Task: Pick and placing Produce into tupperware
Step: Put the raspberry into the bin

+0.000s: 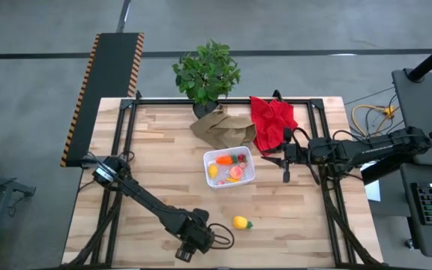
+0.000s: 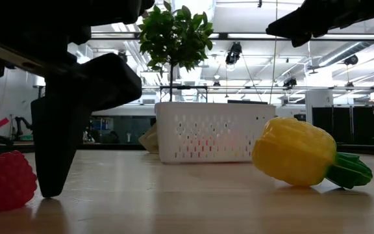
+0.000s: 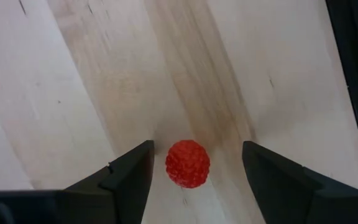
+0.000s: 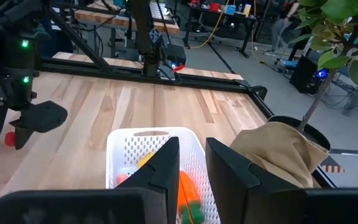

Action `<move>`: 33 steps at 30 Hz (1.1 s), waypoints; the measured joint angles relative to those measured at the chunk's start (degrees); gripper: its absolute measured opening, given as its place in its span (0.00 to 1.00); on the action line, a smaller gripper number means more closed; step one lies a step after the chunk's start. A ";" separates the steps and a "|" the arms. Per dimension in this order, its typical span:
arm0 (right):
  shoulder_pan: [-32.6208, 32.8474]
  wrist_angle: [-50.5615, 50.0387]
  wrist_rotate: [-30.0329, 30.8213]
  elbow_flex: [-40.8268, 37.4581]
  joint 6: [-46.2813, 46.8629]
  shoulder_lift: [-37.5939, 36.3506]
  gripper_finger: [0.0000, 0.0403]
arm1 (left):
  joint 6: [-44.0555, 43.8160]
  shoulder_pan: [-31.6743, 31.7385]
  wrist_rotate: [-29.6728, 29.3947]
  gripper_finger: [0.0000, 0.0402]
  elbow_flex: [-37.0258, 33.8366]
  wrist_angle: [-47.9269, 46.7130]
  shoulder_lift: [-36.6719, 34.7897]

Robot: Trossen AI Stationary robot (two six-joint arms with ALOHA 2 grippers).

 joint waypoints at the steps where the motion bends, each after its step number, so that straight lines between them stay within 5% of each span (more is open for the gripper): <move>1: 0.00 0.00 0.00 -0.01 0.00 -0.01 0.17 | 0.17 0.05 -0.04 0.56 -0.08 0.01 0.01; 19: 0.00 0.02 0.02 -0.01 0.00 -0.01 0.17 | 0.40 0.52 -1.25 0.20 -2.57 1.77 -0.46; 33: 0.00 0.04 0.02 -0.01 0.00 -0.01 0.17 | 0.43 0.96 -2.46 0.20 -2.28 -0.92 -3.36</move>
